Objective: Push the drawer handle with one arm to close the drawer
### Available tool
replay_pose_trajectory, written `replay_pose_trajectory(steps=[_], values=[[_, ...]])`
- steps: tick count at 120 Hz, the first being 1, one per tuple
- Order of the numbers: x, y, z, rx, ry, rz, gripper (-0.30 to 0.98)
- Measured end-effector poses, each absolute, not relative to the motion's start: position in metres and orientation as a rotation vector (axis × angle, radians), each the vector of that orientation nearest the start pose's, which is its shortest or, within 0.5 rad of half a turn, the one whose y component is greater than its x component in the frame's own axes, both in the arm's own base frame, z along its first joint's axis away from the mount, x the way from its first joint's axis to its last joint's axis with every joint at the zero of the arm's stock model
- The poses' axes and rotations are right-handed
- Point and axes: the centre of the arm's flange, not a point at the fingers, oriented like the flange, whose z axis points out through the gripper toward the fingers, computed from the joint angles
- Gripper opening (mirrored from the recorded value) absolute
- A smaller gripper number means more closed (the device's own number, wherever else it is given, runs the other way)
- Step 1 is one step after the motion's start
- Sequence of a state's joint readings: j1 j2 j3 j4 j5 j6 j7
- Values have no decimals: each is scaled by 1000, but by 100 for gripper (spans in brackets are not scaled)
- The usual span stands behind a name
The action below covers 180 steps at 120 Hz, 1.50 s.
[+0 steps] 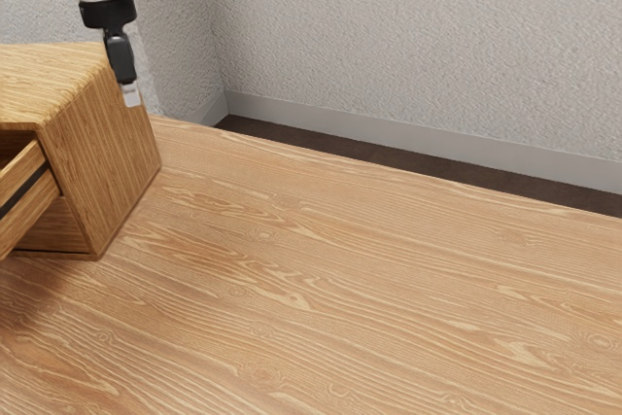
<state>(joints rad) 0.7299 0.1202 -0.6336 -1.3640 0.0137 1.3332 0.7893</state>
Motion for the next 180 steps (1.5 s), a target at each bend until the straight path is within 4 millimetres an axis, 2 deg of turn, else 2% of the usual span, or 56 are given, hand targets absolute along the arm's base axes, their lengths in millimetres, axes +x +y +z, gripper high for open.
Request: replay_pose_trajectory(steps=[17,18,24,29,34,36,41,44,47,51,56,64,73,81,89,97,108,114,122,136,145,153,162,180], values=[[553,80,647,-3009,1227,141,68],[552,80,650,-3004,1231,133,68],[531,77,713,-2928,1205,-9,68],[504,72,751,-2884,1144,-47,68],[466,72,774,-2873,1034,-21,68],[445,84,781,-2887,950,-5,68],[394,141,790,-2958,680,23,68],[373,165,782,-3002,573,62,68],[357,187,766,-3054,488,118,68],[338,206,741,-3107,403,186,68],[318,220,715,-3147,338,249,69],[298,238,678,-3190,276,318,69],[280,243,646,-3197,272,324,69],[281,241,641,-3159,360,277,69],[261,264,645,-3160,352,167,69],[224,299,660,-3154,240,49,69],[185,334,658,-3183,86,-40,69],[184,336,656,-3193,52,-70,69],[199,330,648,-3177,42,-14,69],[218,336,635,-3178,-42,-19,65],[216,344,623,-3187,-149,-49,49],[207,354,596,-3200,-288,-33,35],[214,374,577,-3171,-394,6,22],[220,396,589,-3049,-503,-24,4]])
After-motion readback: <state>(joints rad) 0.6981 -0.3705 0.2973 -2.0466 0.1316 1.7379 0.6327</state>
